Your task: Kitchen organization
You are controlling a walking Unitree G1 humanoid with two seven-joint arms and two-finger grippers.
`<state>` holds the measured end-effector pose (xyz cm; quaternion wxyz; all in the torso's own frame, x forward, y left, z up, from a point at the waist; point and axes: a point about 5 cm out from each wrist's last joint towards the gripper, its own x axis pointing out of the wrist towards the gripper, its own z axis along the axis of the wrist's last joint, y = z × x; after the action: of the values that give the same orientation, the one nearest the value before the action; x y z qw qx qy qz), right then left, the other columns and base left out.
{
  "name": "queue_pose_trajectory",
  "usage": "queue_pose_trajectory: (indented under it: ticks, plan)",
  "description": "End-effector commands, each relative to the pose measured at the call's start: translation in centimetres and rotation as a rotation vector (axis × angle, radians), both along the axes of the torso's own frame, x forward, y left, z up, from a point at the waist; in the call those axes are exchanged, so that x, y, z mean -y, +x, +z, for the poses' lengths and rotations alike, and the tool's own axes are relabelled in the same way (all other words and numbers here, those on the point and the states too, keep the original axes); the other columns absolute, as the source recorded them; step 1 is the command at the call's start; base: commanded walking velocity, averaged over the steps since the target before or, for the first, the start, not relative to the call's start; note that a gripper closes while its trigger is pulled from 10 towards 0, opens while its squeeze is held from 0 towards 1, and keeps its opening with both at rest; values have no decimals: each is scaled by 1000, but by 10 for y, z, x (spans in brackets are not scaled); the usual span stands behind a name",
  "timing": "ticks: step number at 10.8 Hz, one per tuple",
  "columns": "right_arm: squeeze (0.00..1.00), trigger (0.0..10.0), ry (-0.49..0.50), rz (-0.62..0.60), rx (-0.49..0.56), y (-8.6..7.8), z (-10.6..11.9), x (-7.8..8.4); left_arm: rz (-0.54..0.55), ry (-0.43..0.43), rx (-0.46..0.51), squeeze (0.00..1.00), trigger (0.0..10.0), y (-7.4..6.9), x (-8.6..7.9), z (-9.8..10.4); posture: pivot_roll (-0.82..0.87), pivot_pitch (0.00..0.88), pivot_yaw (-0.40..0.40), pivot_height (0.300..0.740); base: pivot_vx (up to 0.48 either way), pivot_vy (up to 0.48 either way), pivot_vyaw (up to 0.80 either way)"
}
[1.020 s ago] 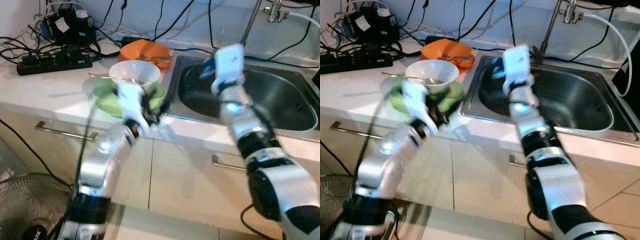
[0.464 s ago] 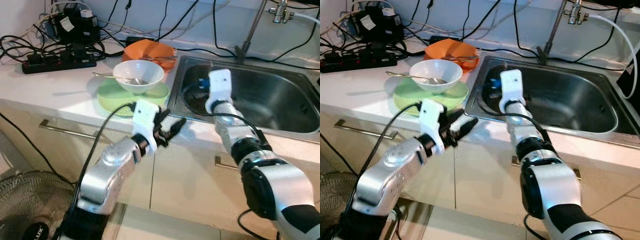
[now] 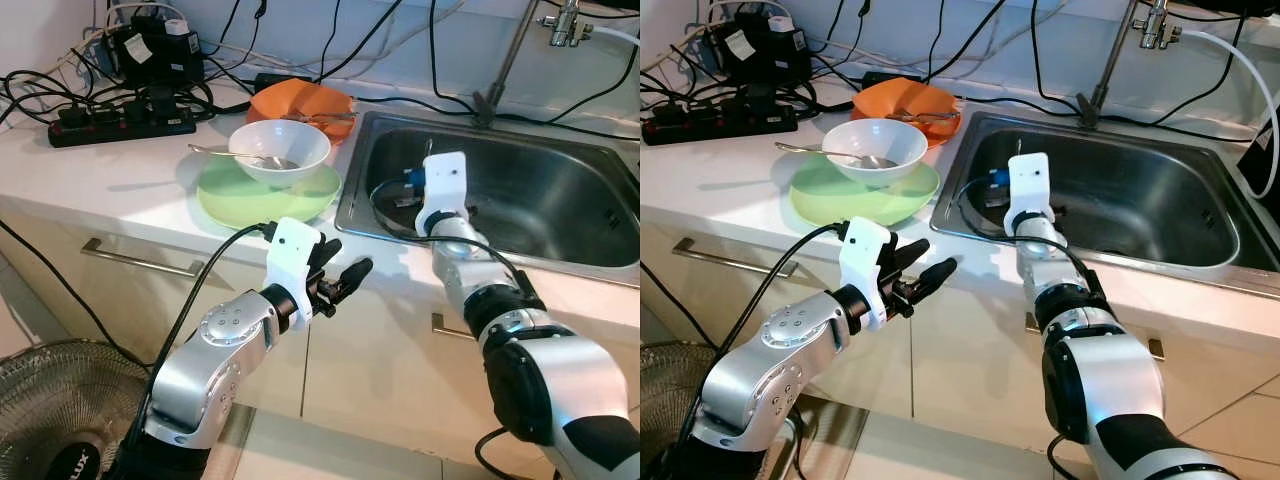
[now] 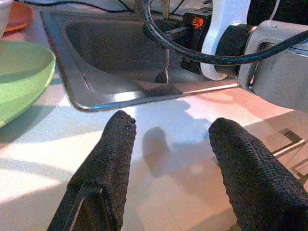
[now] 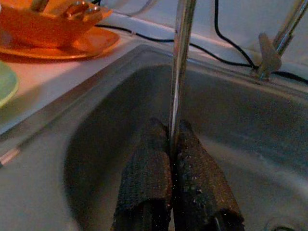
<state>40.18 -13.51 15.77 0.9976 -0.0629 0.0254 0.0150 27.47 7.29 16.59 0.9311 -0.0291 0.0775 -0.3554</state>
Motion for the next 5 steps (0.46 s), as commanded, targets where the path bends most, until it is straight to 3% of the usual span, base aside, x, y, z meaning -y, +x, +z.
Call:
queue_pose_trajectory:
  ticks: [1,3,4,5]
  plan:
    - [0,10000,7,-10,-28,-3,-9,1,-15,4,13,0,10000,-3,3,5,335,34,-33,740,0,0,0]
    - [0,10000,10,-5,-38,-4,-12,-1,18,24,18,0,10000,3,2,6,339,56,-35,740,0,0,0]
    - [188,10000,8,-3,-41,-4,-13,-1,29,23,24,0,10000,7,4,7,336,59,-35,740,0,0,0]
    - [816,10000,4,-4,-41,-5,-13,-1,34,20,27,0,10000,9,5,9,335,60,-36,740,0,0,0]
